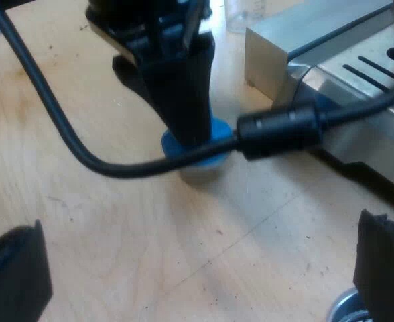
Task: Grind coffee beans and then tamp
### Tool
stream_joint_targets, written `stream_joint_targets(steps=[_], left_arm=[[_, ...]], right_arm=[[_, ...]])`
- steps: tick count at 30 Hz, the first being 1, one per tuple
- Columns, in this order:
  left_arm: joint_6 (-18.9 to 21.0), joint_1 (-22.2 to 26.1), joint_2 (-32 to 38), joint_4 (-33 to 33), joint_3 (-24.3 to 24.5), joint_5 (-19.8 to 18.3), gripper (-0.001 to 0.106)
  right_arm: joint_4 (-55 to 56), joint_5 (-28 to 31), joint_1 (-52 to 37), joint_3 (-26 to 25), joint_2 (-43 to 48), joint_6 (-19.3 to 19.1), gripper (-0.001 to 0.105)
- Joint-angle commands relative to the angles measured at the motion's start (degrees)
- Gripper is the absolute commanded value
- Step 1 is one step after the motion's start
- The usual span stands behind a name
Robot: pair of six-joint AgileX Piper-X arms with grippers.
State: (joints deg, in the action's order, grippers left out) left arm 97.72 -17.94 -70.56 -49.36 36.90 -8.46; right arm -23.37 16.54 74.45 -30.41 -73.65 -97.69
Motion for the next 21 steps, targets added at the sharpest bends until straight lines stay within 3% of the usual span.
stream_joint_targets(steps=[1,12,19,21], left_arm=[[-0.42,0.0,3.05,-0.42,0.12,0.09,0.0],[-0.42,-2.11,11.46,-2.42,0.12,-2.07,0.0],[-0.32,-8.53,12.02,-2.21,0.12,-2.07,0.0],[-0.32,-10.63,12.02,-1.5,0.12,-2.07,0.0]], right_arm=[[2.17,0.45,-0.11,-0.17,1.57,-0.69,0.093],[17.74,9.59,-0.11,0.03,8.26,0.56,0.093],[15.3,14.11,-0.11,4.16,9.7,3.96,0.093],[12.97,14.1,-0.11,7.82,9.97,4.06,0.093]])
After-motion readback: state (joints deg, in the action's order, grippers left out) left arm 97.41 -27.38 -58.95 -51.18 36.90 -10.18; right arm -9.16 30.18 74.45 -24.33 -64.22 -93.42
